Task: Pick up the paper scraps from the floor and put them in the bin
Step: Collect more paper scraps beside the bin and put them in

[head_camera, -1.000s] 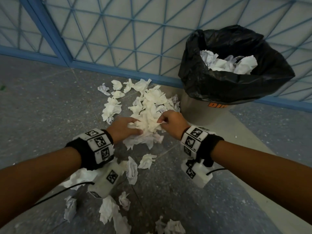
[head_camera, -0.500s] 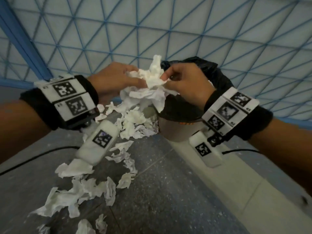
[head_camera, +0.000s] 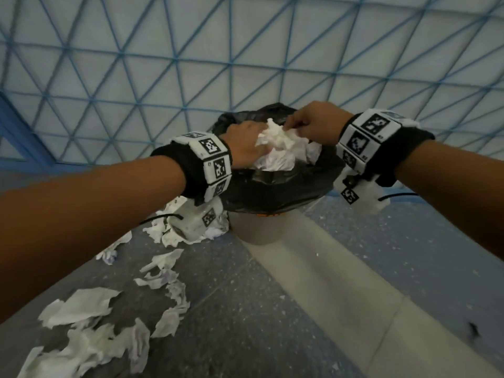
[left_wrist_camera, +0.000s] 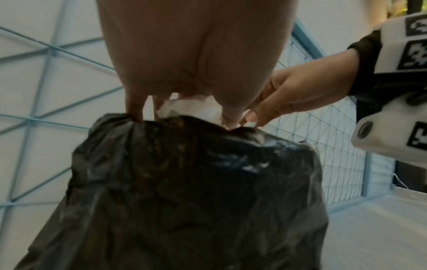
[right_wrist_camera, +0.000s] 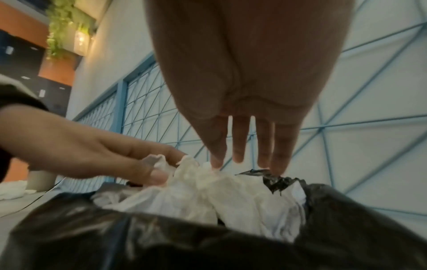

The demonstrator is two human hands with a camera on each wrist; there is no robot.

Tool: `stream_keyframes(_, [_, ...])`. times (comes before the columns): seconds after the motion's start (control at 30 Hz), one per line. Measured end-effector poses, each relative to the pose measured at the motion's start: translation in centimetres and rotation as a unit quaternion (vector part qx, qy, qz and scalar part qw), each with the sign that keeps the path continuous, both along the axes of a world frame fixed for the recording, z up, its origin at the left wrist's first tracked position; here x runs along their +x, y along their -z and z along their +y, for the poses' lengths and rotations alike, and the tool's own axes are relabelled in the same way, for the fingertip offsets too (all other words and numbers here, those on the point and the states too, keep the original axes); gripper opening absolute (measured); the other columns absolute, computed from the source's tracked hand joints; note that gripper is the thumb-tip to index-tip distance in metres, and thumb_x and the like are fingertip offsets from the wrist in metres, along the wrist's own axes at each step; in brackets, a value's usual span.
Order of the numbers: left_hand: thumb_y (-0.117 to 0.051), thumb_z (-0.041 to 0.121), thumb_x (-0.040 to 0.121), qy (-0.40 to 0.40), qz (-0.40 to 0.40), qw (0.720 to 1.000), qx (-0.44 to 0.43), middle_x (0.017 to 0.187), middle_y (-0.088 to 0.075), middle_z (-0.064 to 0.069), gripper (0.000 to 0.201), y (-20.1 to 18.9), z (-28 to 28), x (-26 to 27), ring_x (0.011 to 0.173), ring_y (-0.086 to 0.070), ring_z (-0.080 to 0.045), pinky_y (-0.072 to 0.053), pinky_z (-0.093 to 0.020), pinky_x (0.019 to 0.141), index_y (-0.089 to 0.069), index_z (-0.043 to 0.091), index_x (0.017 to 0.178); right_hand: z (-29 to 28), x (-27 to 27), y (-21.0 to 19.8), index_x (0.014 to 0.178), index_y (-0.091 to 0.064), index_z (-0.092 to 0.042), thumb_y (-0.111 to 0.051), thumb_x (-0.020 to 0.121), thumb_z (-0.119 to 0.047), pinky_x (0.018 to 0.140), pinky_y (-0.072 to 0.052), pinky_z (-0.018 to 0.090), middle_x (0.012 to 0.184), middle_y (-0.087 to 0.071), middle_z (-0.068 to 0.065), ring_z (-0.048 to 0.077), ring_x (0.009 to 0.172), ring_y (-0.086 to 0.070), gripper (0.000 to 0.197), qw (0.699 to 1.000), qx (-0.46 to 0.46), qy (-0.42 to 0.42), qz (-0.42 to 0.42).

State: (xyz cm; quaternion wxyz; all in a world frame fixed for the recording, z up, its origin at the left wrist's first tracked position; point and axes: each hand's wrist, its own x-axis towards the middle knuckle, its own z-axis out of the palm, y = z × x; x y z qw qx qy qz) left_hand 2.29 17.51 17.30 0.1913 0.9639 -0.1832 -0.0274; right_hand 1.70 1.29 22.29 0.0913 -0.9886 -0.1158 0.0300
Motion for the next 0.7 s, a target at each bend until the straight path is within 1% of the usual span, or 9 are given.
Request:
stream_keyframes(0.1, [-0.049, 0.045, 0.088, -0.01, -0.066, 0.991, 0.118, 0.135, -0.043, -0.018, 0.045, -0.9, 1.0, 0.5, 0.127, -0.036, -0.037, -0.032, -0.043, 0.108, -0.053, 0.026, 0.129, 1.0, -0.1, 0.9, 0.119, -0.064, -0.019, -0.05, 0.09, -0.011, 0.102, -0.038, 0.029, 0.131, -0.06, 0.007, 0.027, 0.12, -0.053, 0.033, 0.999, -0.014, -0.03, 0.019])
stream_keyframes(0.23, [-0.062, 0.022, 0.084, 0.061, 0.006, 0.986, 0.156, 0.121, -0.064, -0.014, 0.03, -1.4, 0.6, 0.6, 0.113, -0.056, -0.031, -0.042, -0.034, 0.096, -0.066, 0.016, 0.113, 2.7, 0.6, 3.2, 0.12, -0.063, -0.011, -0.054, 0.09, -0.014, 0.103, -0.039, 0.028, 0.129, -0.062, 0.008, 0.027, 0.116, -0.056, 0.032, 0.982, -0.12, -0.041, 0.141])
stream_keyframes(0.33, [-0.063, 0.021, 0.083, 0.056, 0.025, 0.985, 0.161, 0.119, -0.066, -0.011, 0.029, -0.9, -0.3, 0.7, 0.109, -0.06, -0.028, -0.045, -0.031, 0.093, -0.068, 0.013, 0.11, 2.9, 0.9, 2.4, 0.123, -0.059, -0.008, -0.051, 0.093, -0.013, 0.084, -0.047, 0.014, 0.13, -0.059, 0.012, 0.025, 0.093, -0.059, 0.032, 0.976, -0.128, -0.058, 0.166])
stream_keyframes(0.37, [-0.061, 0.022, 0.085, 0.062, 0.037, 0.987, 0.144, 0.118, -0.067, -0.01, 0.029, -0.7, -0.4, 0.7, 0.108, -0.061, -0.027, -0.045, -0.028, 0.09, -0.068, 0.013, 0.111, 2.9, 0.6, 1.8, 0.123, -0.06, -0.01, -0.051, 0.093, -0.012, 0.083, -0.045, 0.017, 0.131, -0.059, 0.011, 0.025, 0.095, -0.059, 0.032, 0.977, -0.131, -0.062, 0.159])
stream_keyframes(0.43, [-0.055, 0.021, 0.088, 0.071, 0.059, 0.992, 0.084, 0.115, -0.069, -0.01, 0.029, -1.5, -0.1, 0.7, 0.095, -0.064, -0.022, -0.047, -0.014, 0.074, -0.067, 0.015, 0.114, 2.6, -0.3, 0.2, 0.121, -0.063, -0.012, -0.048, 0.092, -0.011, 0.095, -0.041, 0.03, 0.131, -0.059, 0.012, 0.031, 0.112, -0.056, 0.032, 0.987, -0.132, -0.054, 0.07])
stream_keyframes(0.5, [-0.05, 0.017, 0.09, 0.066, 0.056, 0.996, 0.021, 0.118, -0.068, -0.009, 0.032, -2.7, 1.1, -0.3, 0.09, -0.066, -0.02, -0.045, -0.007, 0.063, -0.062, 0.018, 0.12, 2.9, -2.3, -0.6, 0.118, -0.064, -0.006, -0.045, 0.092, -0.01, 0.096, -0.042, 0.039, 0.125, -0.062, 0.02, 0.038, 0.114, -0.056, 0.032, 0.993, -0.102, -0.034, -0.048])
stream_keyframes(0.6, [-0.045, 0.016, 0.093, 0.055, -0.072, 0.994, -0.063, 0.128, -0.06, -0.003, 0.039, -3.7, 4.1, -3.0, 0.116, -0.056, -0.018, -0.038, -0.01, 0.084, -0.051, 0.02, 0.131, 4.1, -6.4, 0.1, 0.107, -0.061, -0.004, -0.041, 0.087, -0.009, 0.085, -0.043, 0.044, 0.11, -0.062, 0.024, 0.039, 0.105, -0.054, 0.029, 0.98, -0.034, -0.082, -0.18])
stream_keyframes(0.67, [-0.044, 0.013, 0.092, 0.063, -0.131, 0.981, -0.129, 0.123, -0.057, 0.0, 0.038, -3.2, 7.0, -6.0, 0.11, -0.05, -0.008, -0.031, 0.004, 0.082, -0.051, 0.017, 0.13, 5.3, -9.3, 1.9, 0.1, -0.058, -0.006, -0.04, 0.084, -0.013, 0.08, -0.042, 0.043, 0.103, -0.058, 0.02, 0.035, 0.102, -0.05, 0.025, 0.966, 0.008, -0.147, -0.213])
stream_keyframes(0.7, [-0.044, 0.013, 0.092, 0.076, -0.159, 0.975, -0.137, 0.124, -0.055, -0.003, 0.036, -2.4, 8.6, -7.5, 0.11, -0.048, -0.008, -0.029, 0.003, 0.084, -0.053, 0.015, 0.126, 6.1, -10.9, 3.0, 0.097, -0.057, -0.006, -0.04, 0.082, -0.015, 0.077, -0.042, 0.041, 0.1, -0.057, 0.019, 0.033, 0.099, -0.049, 0.024, 0.962, 0.014, -0.178, -0.205])
